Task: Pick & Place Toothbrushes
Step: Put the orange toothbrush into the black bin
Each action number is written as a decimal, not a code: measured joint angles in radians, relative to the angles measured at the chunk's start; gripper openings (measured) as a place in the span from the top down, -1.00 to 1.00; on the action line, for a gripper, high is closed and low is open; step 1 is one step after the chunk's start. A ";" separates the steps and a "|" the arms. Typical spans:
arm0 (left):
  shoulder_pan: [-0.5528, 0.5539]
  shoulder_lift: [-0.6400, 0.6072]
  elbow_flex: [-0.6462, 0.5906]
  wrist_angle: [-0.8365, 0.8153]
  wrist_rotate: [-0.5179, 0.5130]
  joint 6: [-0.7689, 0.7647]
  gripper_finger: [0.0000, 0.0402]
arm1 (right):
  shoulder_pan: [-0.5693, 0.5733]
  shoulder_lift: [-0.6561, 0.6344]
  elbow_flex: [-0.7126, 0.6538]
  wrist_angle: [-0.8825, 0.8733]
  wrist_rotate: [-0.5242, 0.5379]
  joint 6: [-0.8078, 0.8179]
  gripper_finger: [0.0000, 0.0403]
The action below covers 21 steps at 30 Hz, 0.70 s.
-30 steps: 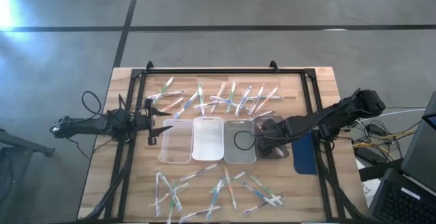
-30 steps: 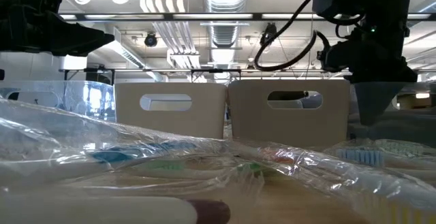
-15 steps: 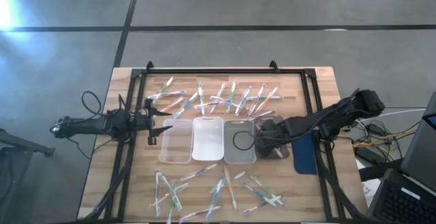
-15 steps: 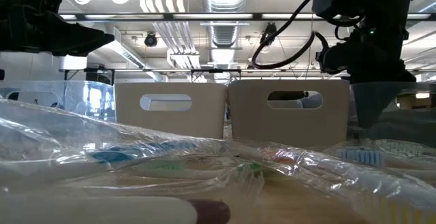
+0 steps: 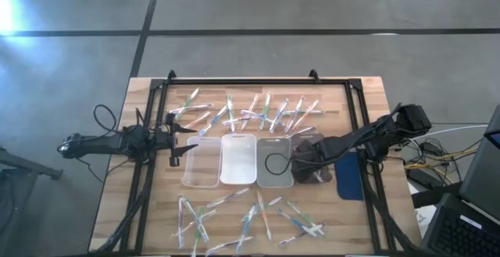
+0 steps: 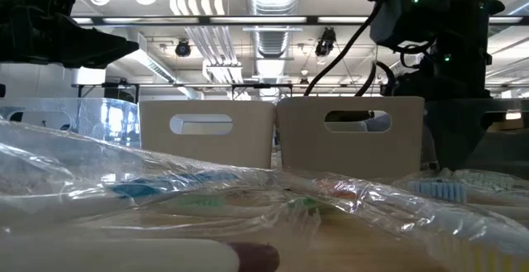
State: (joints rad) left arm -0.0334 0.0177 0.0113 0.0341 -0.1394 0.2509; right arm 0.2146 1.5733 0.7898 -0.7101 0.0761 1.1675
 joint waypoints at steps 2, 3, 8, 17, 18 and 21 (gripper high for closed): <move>0.000 0.000 0.000 0.000 0.000 0.000 -0.15 | 0.000 -0.001 0.001 0.000 0.000 0.000 0.73; 0.000 0.000 0.000 0.000 0.000 0.000 -0.15 | 0.000 -0.001 0.003 -0.001 0.000 0.000 0.71; 0.000 0.000 0.000 0.000 0.000 0.000 -0.15 | 0.000 -0.002 0.019 -0.005 0.002 -0.004 0.55; 0.001 0.000 0.000 -0.001 0.000 0.000 -0.15 | 0.000 -0.005 0.049 -0.009 0.002 -0.024 0.28; 0.001 0.000 0.000 -0.001 0.000 0.000 -0.15 | 0.001 -0.006 0.053 -0.012 0.002 -0.025 0.26; 0.000 0.000 0.000 -0.001 0.000 0.000 -0.15 | 0.001 -0.013 0.066 -0.020 0.001 -0.032 0.21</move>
State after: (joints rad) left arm -0.0330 0.0174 0.0113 0.0334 -0.1394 0.2508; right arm 0.2157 1.5608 0.8559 -0.7304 0.0769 1.1358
